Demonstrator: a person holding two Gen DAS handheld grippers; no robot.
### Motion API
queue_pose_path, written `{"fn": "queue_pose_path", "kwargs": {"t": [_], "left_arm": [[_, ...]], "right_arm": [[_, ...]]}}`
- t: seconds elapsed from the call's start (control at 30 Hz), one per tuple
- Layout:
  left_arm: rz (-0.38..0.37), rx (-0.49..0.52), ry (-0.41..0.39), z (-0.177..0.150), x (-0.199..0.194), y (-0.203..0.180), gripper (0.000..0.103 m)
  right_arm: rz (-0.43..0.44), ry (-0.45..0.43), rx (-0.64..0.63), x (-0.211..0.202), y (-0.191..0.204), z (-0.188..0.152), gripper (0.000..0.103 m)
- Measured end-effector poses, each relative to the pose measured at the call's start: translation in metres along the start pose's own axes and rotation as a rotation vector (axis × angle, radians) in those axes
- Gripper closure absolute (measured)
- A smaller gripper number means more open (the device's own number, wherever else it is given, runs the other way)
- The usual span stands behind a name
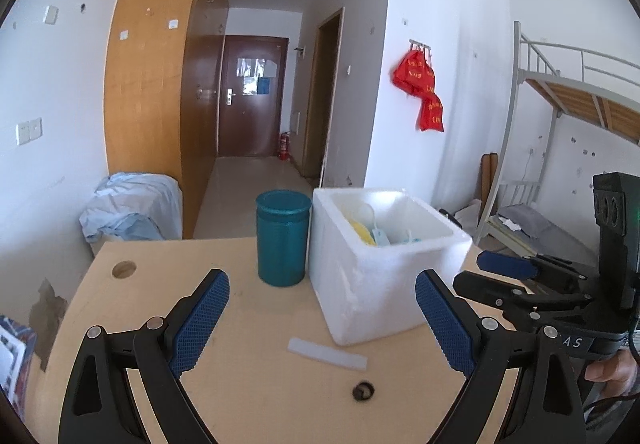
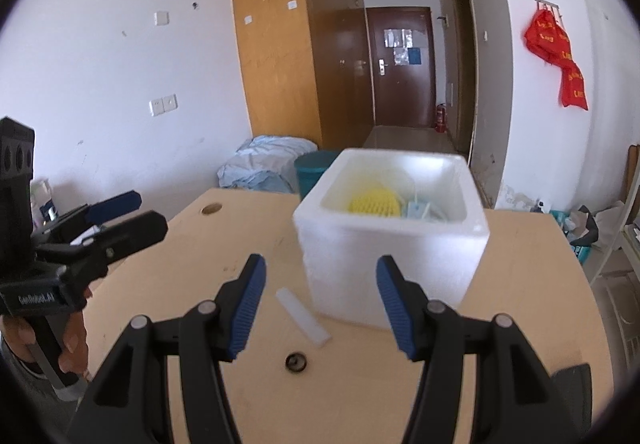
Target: Organize soft objects
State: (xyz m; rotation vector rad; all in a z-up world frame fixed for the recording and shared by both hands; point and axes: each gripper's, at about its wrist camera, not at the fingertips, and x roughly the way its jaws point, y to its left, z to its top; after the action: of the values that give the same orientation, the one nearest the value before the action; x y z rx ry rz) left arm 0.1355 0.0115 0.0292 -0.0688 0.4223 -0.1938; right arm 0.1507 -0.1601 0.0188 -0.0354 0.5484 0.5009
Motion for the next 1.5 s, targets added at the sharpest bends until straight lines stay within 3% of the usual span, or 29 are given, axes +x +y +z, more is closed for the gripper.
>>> {"fn": "queue_pose_path", "kwargs": {"t": [0.4, 1.03, 1.2, 1.27, 1.37, 1.5], "left_arm": [[0.022, -0.039, 0.034, -0.047, -0.024, 0.002, 0.009], [-0.031, -0.079, 0.09, -0.078, 0.008, 0.014, 0.009], [-0.033, -0.099, 0.099, -0.083, 0.016, 0.023, 0.009], [-0.025, -0.093, 0.104, -0.084, 0.018, 0.025, 0.009], [-0.029, -0.082, 0.134, -0.087, 0.031, 0.028, 0.009], [-0.092, -0.064, 0.2, -0.089, 0.058, 0.034, 0.009]], "right_arm": [[0.007, 0.092, -0.041, 0.007, 0.016, -0.044, 0.041], [0.081, 0.205, -0.049, 0.046, 0.028, -0.074, 0.042], [0.101, 0.254, -0.038, 0.067, 0.031, -0.08, 0.049], [0.112, 0.274, -0.025, 0.074, 0.029, -0.083, 0.061], [0.112, 0.295, -0.016, 0.084, 0.027, -0.086, 0.067], [0.115, 0.304, -0.02, 0.089, 0.026, -0.085, 0.068]]}}
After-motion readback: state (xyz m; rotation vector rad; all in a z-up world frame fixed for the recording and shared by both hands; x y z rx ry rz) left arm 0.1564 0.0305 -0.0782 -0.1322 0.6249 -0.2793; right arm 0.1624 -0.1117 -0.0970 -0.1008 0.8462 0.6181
